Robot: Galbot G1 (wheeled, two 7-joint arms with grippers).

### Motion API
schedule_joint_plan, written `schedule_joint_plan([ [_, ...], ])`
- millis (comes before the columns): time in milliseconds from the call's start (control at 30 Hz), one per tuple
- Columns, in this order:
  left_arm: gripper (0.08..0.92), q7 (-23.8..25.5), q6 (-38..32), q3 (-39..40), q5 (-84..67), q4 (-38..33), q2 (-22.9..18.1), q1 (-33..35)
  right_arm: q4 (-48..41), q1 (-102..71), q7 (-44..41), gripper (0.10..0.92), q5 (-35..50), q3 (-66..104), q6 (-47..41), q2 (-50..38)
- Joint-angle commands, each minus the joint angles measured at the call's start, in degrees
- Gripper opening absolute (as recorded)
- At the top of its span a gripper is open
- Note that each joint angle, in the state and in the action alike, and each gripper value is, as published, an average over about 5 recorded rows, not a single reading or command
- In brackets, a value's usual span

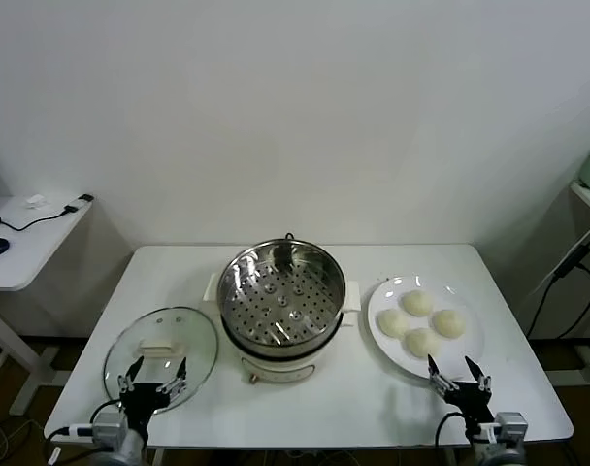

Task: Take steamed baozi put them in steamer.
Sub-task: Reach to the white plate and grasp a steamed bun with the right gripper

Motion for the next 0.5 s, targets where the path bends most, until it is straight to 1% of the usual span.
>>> schedule_joint_plan([
  [33, 0.823, 0.0, 0.3, -0.1, -0.6, 0.1, 0.4, -0.1, 0.9, 8.3, 2.2, 0.823, -1.4, 0.1, -4.6, -3.0],
  [167, 0.823, 0.0, 0.1, 0.0, -1.3, 0.3, 1.1, -0.1, -1.7, 19.9, 4.3, 0.823, -1.4, -2.6, -9.7, -8.9],
  [300, 0.823, 0.0, -0.2, -0.1, -2.0, 0.2, 1.7, 0.0, -9.3, 35.3, 1.3, 0.823, -1.0, -9.2, -15.7, -16.3],
  [400, 0.823, 0.0, -0.5, 0.0, -2.4, 0.1, 2.2, 0.1, -15.5, 45.6, -6.1, 0.823, -0.9, -18.9, -16.1, -23.7],
  [500, 0.823, 0.1, -0.5, 0.1, -2.5, 0.0, 2.6, 0.2, -19.6, 55.3, -20.0, 0.823, -2.2, -31.1, -15.9, -32.6],
])
